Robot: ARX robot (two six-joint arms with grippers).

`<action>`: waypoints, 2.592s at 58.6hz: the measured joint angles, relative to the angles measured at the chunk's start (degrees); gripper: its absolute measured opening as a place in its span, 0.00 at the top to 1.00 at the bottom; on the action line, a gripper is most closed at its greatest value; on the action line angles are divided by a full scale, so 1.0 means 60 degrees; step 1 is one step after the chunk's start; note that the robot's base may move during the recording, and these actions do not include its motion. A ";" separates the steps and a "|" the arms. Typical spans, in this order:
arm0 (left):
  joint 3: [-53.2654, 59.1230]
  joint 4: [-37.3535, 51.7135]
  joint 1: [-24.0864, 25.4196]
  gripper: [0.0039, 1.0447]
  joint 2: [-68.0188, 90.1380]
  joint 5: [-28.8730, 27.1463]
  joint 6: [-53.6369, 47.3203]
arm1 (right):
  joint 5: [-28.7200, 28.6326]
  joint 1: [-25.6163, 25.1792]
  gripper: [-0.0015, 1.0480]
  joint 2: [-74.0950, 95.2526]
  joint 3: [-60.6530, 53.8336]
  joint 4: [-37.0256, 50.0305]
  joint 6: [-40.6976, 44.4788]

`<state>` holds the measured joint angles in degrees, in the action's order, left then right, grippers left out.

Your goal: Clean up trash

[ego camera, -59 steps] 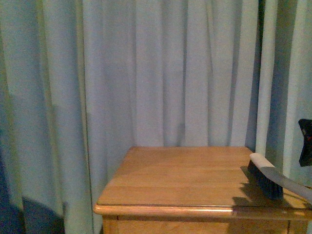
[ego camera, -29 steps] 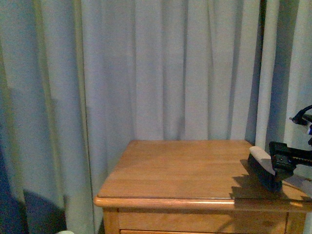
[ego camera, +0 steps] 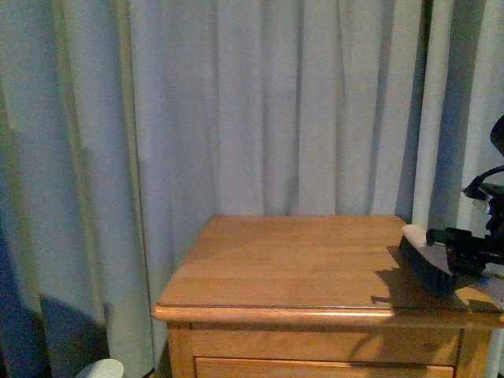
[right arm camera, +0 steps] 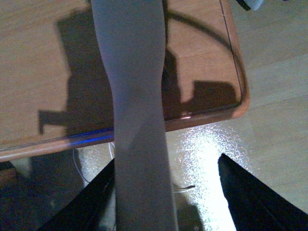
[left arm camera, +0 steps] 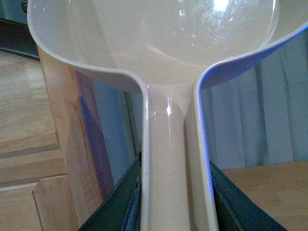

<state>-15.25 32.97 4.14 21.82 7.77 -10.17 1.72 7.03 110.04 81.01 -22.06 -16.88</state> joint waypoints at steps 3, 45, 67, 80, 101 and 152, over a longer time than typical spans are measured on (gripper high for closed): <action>0.0000 0.0000 0.0000 0.73 0.0000 0.0000 0.0000 | -0.0007 0.0004 0.56 0.0000 0.0000 0.0018 -0.0007; -0.0004 0.0000 0.0000 0.73 0.0000 -0.0004 0.0004 | 0.0725 0.0517 0.80 -0.4590 -0.4419 0.6517 0.3592; 0.0000 0.0000 0.0000 0.73 0.0000 -0.0004 0.0004 | 0.0492 -0.0175 0.80 -1.0710 -0.8393 0.7282 0.3129; 0.0000 0.0000 0.0000 0.73 0.0000 0.0004 0.0004 | 0.0459 -0.0809 0.80 -1.2928 -0.9107 0.6349 0.2437; 0.0000 0.0000 0.0000 0.73 0.0000 -0.0004 0.0004 | 0.0535 -0.1337 0.80 -1.3661 -0.9238 0.6229 0.1949; 0.0029 0.0000 0.0007 0.73 -0.0018 0.0015 0.0011 | 0.0535 -0.1351 0.80 -1.3708 -0.9260 0.6222 0.1938</action>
<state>-15.07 32.97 4.19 21.71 7.86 -10.11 4.93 -1.08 27.79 25.45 15.27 -5.26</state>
